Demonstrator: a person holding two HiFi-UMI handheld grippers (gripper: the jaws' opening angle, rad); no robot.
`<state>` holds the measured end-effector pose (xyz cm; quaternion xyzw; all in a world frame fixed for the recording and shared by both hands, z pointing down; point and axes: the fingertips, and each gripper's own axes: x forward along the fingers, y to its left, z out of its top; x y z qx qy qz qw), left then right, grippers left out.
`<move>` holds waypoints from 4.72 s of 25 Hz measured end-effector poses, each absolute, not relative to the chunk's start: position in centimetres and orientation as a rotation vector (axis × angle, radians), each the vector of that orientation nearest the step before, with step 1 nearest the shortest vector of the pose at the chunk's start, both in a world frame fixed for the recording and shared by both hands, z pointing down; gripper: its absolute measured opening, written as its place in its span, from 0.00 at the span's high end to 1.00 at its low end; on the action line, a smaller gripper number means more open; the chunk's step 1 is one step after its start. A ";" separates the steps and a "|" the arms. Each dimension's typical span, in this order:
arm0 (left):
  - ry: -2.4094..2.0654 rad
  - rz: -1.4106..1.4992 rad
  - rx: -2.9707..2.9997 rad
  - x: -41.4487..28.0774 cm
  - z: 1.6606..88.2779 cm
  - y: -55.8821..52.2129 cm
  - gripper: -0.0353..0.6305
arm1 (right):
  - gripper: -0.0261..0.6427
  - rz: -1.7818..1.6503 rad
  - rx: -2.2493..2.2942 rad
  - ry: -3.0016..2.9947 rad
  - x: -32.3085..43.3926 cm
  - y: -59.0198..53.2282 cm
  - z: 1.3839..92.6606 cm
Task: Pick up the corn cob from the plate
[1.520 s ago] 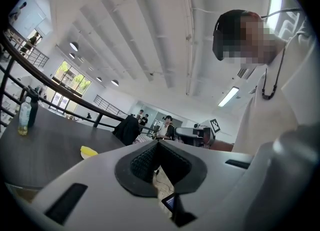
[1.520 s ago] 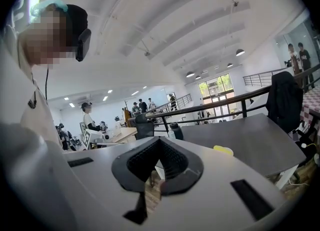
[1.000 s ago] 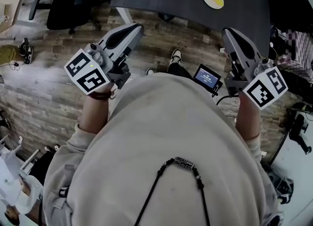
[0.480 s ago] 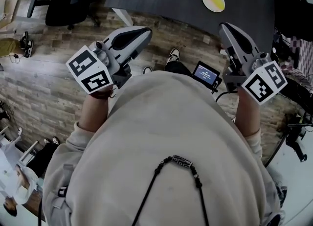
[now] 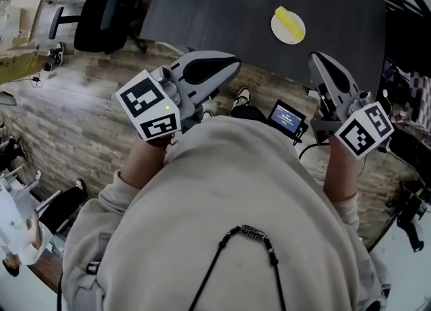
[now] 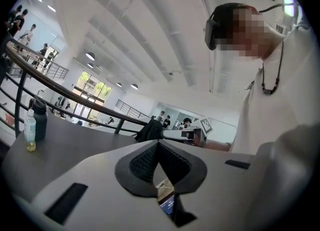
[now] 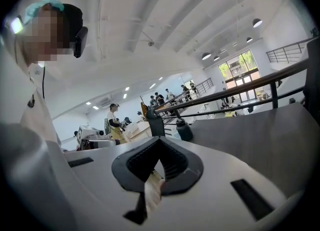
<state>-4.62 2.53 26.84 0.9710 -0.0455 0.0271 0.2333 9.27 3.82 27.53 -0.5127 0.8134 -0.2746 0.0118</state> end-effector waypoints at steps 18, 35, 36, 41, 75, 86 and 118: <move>-0.097 0.301 2.665 4.5 27.8 -1.5 0.95 | 0.95 -1.011 -1.521 2.298 18.8 -0.1 31.5; 0.313 0.222 2.694 12.1 26.2 -8.6 0.95 | 0.95 -0.874 -1.813 2.178 22.8 -3.5 28.6; 0.326 0.220 2.692 12.0 26.1 -9.4 0.95 | 0.95 -0.859 -1.832 2.169 22.9 -4.2 28.2; 0.366 0.225 2.656 11.6 26.4 -12.4 0.95 | 0.95 -0.783 -1.901 2.145 23.5 -6.9 26.0; 0.290 0.291 2.579 8.2 30.2 -20.7 0.95 | 0.95 -1.106 -2.127 2.361 27.3 -16.4 36.1; 0.044 0.320 2.533 5.5 31.8 -23.0 0.95 | 0.95 -1.424 -2.127 2.405 29.2 -17.3 47.1; -0.274 0.382 2.452 4.7 33.9 -20.1 0.95 | 0.64 -1.958 -1.778 2.796 29.5 -14.6 65.3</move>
